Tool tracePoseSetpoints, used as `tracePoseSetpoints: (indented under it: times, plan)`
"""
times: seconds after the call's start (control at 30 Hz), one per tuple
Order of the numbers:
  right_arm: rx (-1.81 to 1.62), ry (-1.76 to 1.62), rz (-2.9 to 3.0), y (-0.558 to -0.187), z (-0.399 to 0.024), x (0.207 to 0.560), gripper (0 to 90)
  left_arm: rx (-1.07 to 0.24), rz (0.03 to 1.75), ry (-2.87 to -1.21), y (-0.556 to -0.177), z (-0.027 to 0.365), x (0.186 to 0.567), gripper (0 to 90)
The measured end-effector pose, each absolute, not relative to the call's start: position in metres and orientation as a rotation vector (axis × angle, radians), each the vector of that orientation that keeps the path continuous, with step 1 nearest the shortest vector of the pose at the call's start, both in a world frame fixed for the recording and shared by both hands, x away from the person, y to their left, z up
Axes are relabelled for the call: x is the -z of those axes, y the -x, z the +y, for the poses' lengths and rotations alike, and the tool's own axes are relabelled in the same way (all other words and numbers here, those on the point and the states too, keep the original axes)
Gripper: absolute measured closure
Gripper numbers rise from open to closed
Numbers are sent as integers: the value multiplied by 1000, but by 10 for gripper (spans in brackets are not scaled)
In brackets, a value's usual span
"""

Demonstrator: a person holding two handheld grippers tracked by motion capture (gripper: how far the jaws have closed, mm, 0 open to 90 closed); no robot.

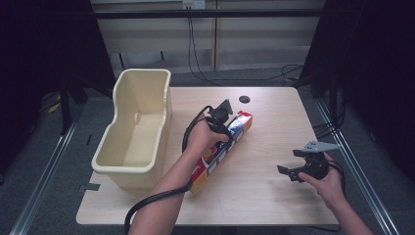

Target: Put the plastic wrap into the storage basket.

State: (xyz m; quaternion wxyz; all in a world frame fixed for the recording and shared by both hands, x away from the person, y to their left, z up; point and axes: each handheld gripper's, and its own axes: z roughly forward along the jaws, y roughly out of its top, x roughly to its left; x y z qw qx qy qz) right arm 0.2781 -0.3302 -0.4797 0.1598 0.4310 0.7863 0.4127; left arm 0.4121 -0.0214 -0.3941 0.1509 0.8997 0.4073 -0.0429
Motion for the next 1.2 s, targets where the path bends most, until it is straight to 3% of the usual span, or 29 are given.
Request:
tracePoseSetpoints:
  times: [1.2]
  plan:
    - [-1199,-1205,2260,-278,-329,478,21,122,1289,-2540,-413,26,310,411]
